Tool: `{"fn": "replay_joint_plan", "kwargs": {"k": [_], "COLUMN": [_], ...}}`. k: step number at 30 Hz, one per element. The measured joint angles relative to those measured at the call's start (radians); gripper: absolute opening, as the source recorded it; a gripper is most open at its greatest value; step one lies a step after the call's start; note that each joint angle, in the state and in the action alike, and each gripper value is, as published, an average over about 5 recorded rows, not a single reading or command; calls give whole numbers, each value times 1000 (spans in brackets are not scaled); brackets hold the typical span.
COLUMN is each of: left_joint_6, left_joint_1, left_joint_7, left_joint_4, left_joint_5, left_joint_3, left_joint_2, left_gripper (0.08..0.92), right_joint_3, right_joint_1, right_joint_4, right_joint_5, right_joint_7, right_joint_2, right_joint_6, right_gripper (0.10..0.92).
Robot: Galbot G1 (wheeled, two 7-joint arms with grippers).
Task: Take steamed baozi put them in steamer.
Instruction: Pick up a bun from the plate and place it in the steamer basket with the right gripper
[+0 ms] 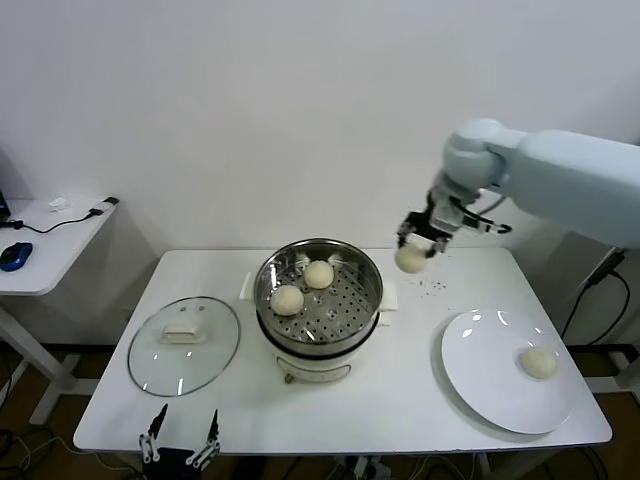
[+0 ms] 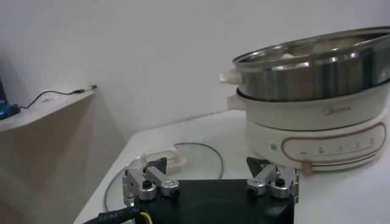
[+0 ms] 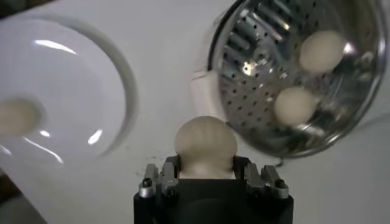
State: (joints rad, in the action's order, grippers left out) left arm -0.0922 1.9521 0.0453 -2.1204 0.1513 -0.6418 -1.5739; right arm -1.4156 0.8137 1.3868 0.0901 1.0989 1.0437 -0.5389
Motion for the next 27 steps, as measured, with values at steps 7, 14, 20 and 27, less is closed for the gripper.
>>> {"fn": "replay_joint_plan", "kwargs": {"k": [7,14,20,27], "left_joint_6": [0,-5,-10,-14], "left_joint_1": [0,9,16,19], "left_joint_7": [1,0,-1,-2], "left_joint_4": [-5,-1,0,1], "left_joint_5": [-6,-18,-32,-40], "left_joint_3": [-4,-15,-27,-36], "left_joint_2": [14,22,28,35], "left_gripper": [823,823,823,823], "right_joint_3": [19,17,-2,-25], "right_joint_1": [-74,-148,-189,-219], "right_joint_4": [-35,-69,-82,-88], "right_joint_5": [47,64,52,31], "right_joint_7": [-1,-2,1,9], "right_joint_2": [156,249,288,306], "right_joint_6": [-52,-66,-61,-49], "right_gripper": [569,569,569,574]}}
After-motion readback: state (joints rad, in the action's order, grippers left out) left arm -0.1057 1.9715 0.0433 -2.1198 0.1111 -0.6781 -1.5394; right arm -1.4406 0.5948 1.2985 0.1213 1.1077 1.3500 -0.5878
